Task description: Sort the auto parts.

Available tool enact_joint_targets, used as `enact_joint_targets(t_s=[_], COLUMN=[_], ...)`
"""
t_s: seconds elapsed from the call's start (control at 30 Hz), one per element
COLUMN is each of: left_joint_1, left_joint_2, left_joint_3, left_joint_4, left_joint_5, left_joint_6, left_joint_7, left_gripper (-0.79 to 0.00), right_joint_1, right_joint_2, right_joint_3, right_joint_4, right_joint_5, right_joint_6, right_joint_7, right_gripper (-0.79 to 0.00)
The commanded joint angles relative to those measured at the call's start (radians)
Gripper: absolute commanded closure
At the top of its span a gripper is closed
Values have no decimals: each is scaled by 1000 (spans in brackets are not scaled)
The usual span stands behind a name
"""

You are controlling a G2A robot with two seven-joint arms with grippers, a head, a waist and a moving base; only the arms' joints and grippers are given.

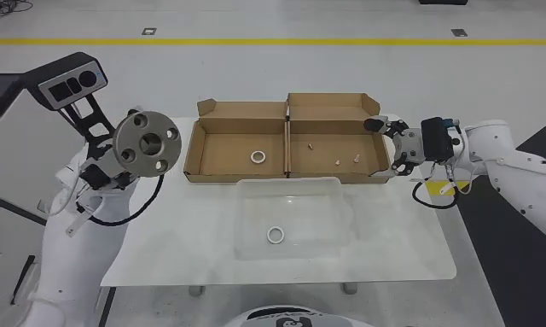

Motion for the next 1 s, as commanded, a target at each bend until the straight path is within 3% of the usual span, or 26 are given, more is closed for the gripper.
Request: enact_joint_targets(t_s=[0.0, 0.27, 0.97], left_joint_1=[5, 21, 21], left_joint_2=[-2, -15, -19], left_joint_3=[-1, 2, 0], left_joint_4=[-2, -14, -17], left_joint_5=[-10, -103, -106], left_joint_6=[0, -28, -19], left_joint_7=[0, 28, 19], left_gripper=[0, 0, 0], right_joint_1=[0, 0, 0], right_joint_2=[0, 0, 0], right_joint_3=[0, 0, 0], right_joint_4=[0, 0, 0], right_joint_5=[0, 0, 0], right_joint_6=[0, 0, 0], right_joint_7=[0, 0, 0], right_gripper=[-785, -785, -785])
